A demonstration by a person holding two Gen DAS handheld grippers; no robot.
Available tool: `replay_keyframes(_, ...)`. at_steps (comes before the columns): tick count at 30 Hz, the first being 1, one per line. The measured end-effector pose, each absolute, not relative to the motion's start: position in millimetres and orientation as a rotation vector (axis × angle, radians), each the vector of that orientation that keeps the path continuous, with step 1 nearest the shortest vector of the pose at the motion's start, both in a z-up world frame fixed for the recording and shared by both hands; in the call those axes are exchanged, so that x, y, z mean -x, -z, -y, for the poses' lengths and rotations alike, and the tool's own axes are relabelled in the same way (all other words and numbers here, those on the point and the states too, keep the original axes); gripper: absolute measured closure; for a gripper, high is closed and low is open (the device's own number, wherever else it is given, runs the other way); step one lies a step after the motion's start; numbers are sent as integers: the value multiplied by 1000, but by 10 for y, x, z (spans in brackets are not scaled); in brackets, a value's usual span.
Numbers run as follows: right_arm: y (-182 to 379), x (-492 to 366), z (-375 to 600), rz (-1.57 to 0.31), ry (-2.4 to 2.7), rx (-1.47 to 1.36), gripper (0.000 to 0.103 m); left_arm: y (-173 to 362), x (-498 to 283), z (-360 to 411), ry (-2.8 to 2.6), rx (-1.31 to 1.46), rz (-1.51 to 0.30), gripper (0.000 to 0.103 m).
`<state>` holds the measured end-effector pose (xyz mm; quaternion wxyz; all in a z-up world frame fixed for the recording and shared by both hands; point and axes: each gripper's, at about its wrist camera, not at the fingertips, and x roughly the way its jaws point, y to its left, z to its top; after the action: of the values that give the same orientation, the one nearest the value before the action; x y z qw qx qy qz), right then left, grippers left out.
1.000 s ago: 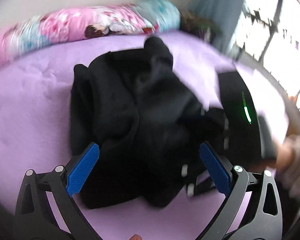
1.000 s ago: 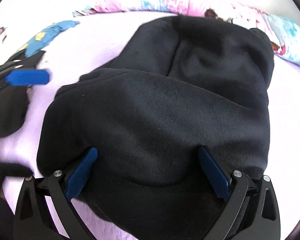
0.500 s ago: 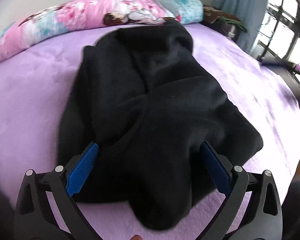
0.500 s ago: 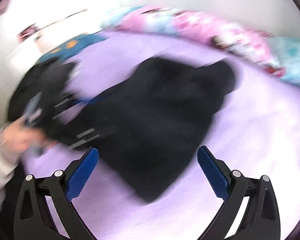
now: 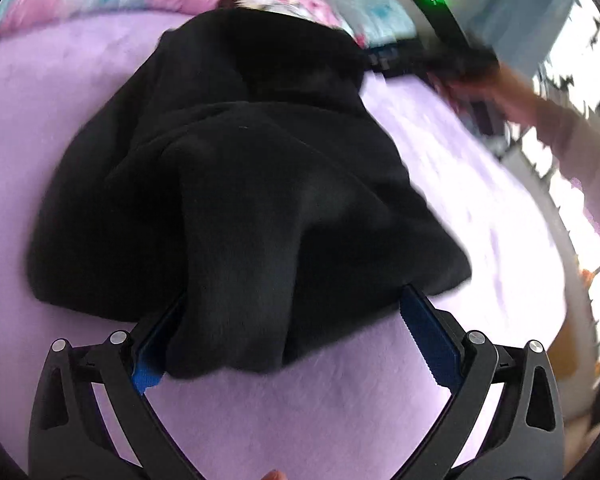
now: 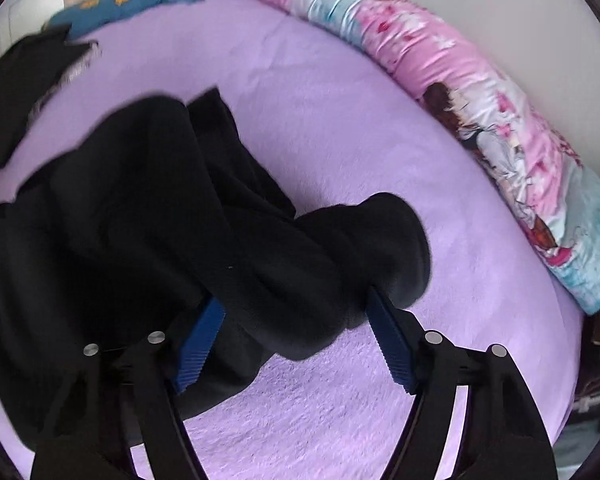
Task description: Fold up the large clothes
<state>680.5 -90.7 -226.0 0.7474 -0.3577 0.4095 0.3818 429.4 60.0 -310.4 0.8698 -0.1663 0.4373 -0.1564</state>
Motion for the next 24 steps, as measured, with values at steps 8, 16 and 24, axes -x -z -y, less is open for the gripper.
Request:
replay_keyframes(8, 2226, -6839, 942, -907, -862, 753, 75, 3094, -4511, -662, 315, 468, -888, 17)
replay_keyframes(16, 1971, -6803, 1027, -862, -864, 708, 91, 3105, -4582, -753, 327, 478, -909, 75)
replay_keyframes(24, 1430, -6969, 1174, -744, -793, 569, 93, 2533, -4500, -1379, 307, 506, -715, 83)
